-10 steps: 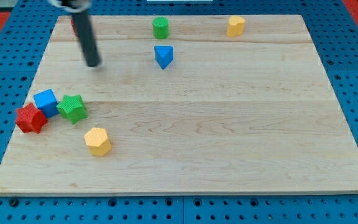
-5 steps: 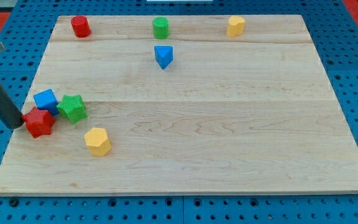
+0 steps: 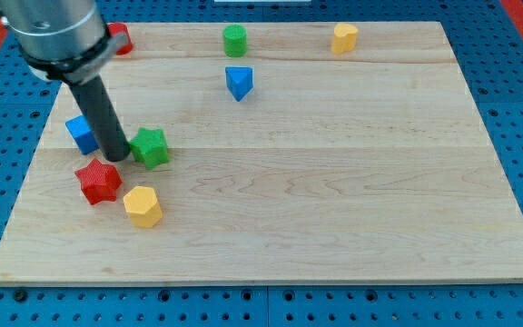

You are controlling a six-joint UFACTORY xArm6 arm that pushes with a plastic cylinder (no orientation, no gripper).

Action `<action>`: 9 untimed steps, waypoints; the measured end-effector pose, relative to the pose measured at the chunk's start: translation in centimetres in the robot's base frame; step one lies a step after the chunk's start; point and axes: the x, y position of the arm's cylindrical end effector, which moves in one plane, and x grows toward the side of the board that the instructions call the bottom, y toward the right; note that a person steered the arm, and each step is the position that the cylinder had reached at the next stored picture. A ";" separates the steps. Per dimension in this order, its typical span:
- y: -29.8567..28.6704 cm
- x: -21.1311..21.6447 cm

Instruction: Place the green star at the bottom of the blue triangle

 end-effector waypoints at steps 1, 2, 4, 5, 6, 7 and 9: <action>0.2 3.6; 0.2 0.0; 4.0 -0.9; 6.2 -2.0; 8.1 -4.2; 9.8 -5.2; 12.6 -5.1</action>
